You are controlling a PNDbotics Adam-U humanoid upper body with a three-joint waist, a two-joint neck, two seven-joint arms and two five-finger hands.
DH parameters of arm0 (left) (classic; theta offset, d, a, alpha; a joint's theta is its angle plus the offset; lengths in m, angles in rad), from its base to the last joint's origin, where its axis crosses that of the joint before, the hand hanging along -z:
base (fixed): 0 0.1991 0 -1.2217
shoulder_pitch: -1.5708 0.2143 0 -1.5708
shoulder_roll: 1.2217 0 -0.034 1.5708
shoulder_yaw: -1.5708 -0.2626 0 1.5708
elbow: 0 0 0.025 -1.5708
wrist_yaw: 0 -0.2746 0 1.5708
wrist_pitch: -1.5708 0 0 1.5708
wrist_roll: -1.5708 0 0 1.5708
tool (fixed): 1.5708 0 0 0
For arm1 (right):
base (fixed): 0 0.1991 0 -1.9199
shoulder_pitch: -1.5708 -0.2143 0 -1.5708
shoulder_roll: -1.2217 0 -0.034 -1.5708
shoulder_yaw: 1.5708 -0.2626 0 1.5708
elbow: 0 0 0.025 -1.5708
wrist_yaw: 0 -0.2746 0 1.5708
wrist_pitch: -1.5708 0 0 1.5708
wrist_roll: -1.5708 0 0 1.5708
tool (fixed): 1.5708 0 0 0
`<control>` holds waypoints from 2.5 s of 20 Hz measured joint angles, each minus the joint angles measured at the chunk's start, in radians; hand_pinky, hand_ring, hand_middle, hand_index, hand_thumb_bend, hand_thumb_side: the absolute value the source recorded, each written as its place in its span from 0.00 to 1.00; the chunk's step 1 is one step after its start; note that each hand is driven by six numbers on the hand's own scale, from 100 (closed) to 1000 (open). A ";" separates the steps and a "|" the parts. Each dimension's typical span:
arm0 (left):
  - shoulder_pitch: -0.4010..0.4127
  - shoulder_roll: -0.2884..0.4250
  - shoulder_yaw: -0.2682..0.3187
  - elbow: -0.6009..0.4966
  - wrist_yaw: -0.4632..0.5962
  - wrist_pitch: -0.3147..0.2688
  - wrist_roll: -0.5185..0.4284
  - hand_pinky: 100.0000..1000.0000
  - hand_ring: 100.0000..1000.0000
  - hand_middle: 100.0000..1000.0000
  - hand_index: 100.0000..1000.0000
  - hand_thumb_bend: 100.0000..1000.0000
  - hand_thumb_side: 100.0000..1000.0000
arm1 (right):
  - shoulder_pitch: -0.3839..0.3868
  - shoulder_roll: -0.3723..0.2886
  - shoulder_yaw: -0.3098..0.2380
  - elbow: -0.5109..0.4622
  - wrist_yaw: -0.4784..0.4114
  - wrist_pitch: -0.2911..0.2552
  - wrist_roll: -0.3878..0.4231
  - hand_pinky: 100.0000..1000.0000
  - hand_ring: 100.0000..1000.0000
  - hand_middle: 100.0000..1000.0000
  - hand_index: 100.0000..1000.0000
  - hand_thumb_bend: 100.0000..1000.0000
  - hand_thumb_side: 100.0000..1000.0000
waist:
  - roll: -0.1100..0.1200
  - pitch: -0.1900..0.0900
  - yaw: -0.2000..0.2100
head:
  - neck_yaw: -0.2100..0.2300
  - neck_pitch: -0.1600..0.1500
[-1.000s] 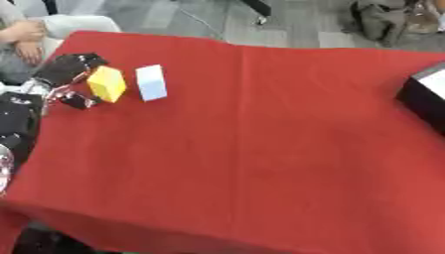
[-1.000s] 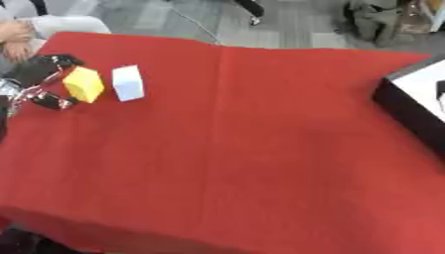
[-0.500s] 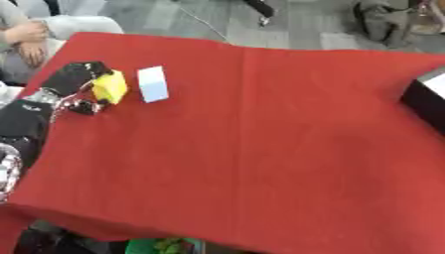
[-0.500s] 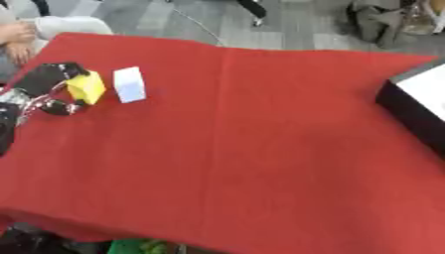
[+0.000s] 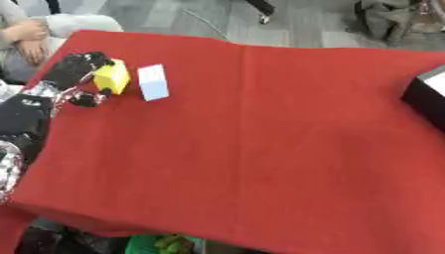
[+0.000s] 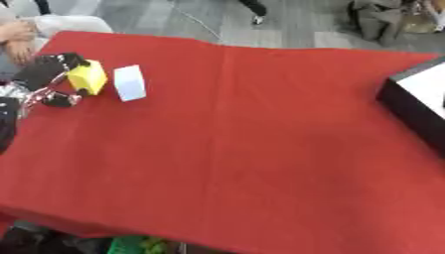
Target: Pick up the objects with one hand, pass them to the other hand, and then place them into the box on the other side of the table.
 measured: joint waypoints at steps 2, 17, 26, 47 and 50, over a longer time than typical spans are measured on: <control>0.004 0.000 0.032 -0.078 0.036 -0.052 -0.051 0.60 0.43 0.40 0.61 0.00 0.00 | 0.000 0.005 0.015 -0.009 0.000 -0.016 0.007 0.72 0.70 0.74 0.98 0.28 0.64 | 0.002 -0.003 0.004 | -0.012 0.000; 0.144 -0.105 0.022 -0.587 0.918 -0.303 -0.722 0.63 0.37 0.32 0.58 0.00 0.14 | -0.107 0.070 0.224 -0.184 0.146 -0.277 0.104 0.97 0.94 0.93 0.95 0.55 0.73 | 0.012 -0.018 0.028 | -0.153 0.007; 0.147 -0.256 -0.096 -0.773 1.579 0.102 -1.204 0.64 0.35 0.31 0.57 0.00 0.22 | -0.196 0.132 0.321 -0.191 0.220 -0.365 0.127 1.00 0.97 0.95 0.95 0.42 0.51 | 0.014 -0.018 0.046 | -0.190 0.008; 0.139 -0.425 -0.299 -0.974 1.753 0.292 -1.394 0.65 0.35 0.30 0.57 0.00 0.22 | -0.225 0.195 0.404 -0.113 0.114 -0.442 0.168 0.95 0.91 0.90 0.96 0.37 0.52 | 0.015 -0.018 0.061 | -0.210 0.008; 0.138 -0.439 -0.317 -0.985 1.760 0.299 -1.402 0.65 0.35 0.30 0.57 0.00 0.22 | -0.223 0.199 0.408 -0.107 0.114 -0.443 0.167 0.94 0.90 0.90 0.96 0.36 0.49 | 0.015 -0.018 0.061 | -0.211 0.008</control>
